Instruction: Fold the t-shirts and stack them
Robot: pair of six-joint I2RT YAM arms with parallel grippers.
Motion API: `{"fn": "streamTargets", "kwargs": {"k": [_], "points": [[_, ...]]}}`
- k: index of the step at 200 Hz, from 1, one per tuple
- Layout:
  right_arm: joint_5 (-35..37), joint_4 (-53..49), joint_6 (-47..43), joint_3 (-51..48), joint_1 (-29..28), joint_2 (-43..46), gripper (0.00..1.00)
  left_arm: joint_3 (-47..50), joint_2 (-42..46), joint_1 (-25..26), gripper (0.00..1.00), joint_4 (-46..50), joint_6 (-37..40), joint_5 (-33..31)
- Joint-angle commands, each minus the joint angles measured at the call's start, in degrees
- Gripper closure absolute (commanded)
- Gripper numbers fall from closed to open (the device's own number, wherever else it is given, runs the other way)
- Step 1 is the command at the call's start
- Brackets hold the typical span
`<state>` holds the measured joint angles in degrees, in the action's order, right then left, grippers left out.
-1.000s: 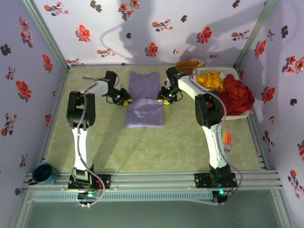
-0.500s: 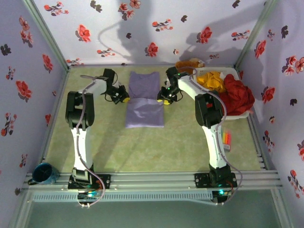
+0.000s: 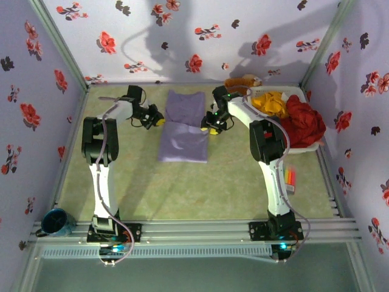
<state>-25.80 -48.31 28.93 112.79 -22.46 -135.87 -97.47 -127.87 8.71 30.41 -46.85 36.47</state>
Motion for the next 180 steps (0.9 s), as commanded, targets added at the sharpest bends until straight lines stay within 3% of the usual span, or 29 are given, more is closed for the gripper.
{"fn": "streamTargets", "kwargs": {"k": [1,21,46,61,97,110,143,180], "points": [[-2.1,-0.5,-0.1,0.9,0.5,2.9,0.54,-1.1,0.6,-0.9,0.93,-0.1,-0.5,1.1],[-2.6,-2.0,-0.2,2.9,0.5,4.6,0.51,0.1,2.8,-1.8,0.77,-0.6,-0.6,0.6],[-2.8,-2.4,0.2,2.3,0.5,7.7,0.49,2.3,6.4,-2.9,0.72,-0.1,0.1,-1.5],[-2.5,-1.6,0.7,0.3,0.3,10.0,0.49,3.8,8.8,-2.8,0.72,0.3,0.7,-2.5],[-2.4,3.4,3.0,-7.0,-0.5,14.0,0.5,8.3,12.4,0.2,0.87,0.5,2.1,-2.4],[-2.8,4.9,3.7,-8.5,-1.0,13.9,0.5,10.0,12.6,2.2,0.88,-0.1,2.5,-2.6],[-4.8,10.0,5.2,-8.8,-1.5,10.4,0.51,12.3,10.2,6.2,0.88,-3.3,1.4,-3.5],[-6.2,10.2,5.6,-3.5,-0.9,2.5,0.51,13.5,6.6,5.7,0.89,-3.0,1.6,-8.8]]}}
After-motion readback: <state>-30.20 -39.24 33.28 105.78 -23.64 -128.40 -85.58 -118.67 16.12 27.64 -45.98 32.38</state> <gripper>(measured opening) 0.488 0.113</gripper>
